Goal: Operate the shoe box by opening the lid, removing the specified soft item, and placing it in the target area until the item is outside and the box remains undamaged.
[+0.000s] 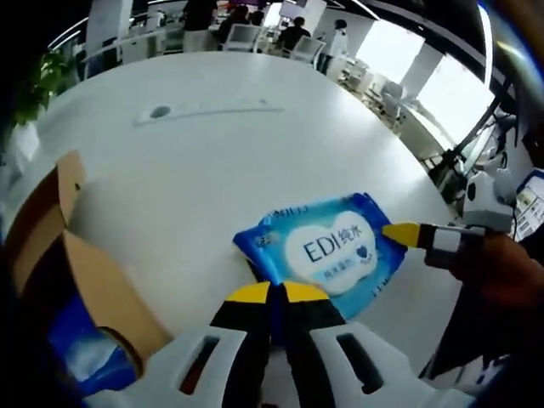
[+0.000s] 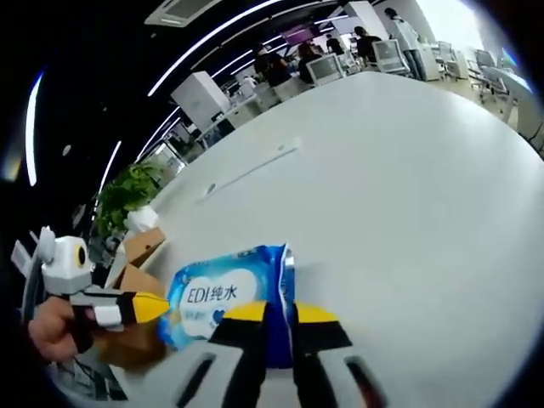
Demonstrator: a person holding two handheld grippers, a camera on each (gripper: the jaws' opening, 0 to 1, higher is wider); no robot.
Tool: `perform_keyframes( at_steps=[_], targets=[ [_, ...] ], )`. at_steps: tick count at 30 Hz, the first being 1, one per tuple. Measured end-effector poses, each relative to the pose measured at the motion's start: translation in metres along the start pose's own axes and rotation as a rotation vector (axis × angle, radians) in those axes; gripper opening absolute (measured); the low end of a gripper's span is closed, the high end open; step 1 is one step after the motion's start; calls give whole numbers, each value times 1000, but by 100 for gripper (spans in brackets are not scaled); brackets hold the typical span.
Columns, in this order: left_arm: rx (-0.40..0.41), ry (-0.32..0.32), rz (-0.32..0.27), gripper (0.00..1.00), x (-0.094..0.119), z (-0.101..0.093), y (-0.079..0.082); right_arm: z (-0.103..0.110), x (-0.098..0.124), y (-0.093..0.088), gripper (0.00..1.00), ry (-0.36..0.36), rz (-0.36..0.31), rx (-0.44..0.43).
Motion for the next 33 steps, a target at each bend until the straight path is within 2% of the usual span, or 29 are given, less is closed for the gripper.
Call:
perform_keyframes(
  at_steps=[7, 10, 17, 24, 33],
  targets=[
    [44, -67, -31, 2, 11, -4, 2, 2, 10, 1, 9, -9, -29, -10],
    [51, -78, -53, 4, 20, -6, 4, 6, 18, 3, 12, -5, -52, -23],
    [67, -100, -106, 8, 39, -13, 4, 17, 39, 4, 11, 15, -107, -35],
    [60, -130, -154, 10, 49, -13, 4, 27, 54, -7, 13, 30, -131, -34],
    [86, -157, -219, 16, 73, -18, 1, 50, 77, -34, 20, 72, -169, -62]
  ],
)
Point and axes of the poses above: the point that each gripper's makers call its tool centre point, and the gripper's own axes: x roughly backward along the fingers, z roughly to its left, y roughly out of its top, the point moved 1 cm from there along x, roughly backward along the fingers, and after that the axes turned 15 degrees about -x, right-handed, at the moved point
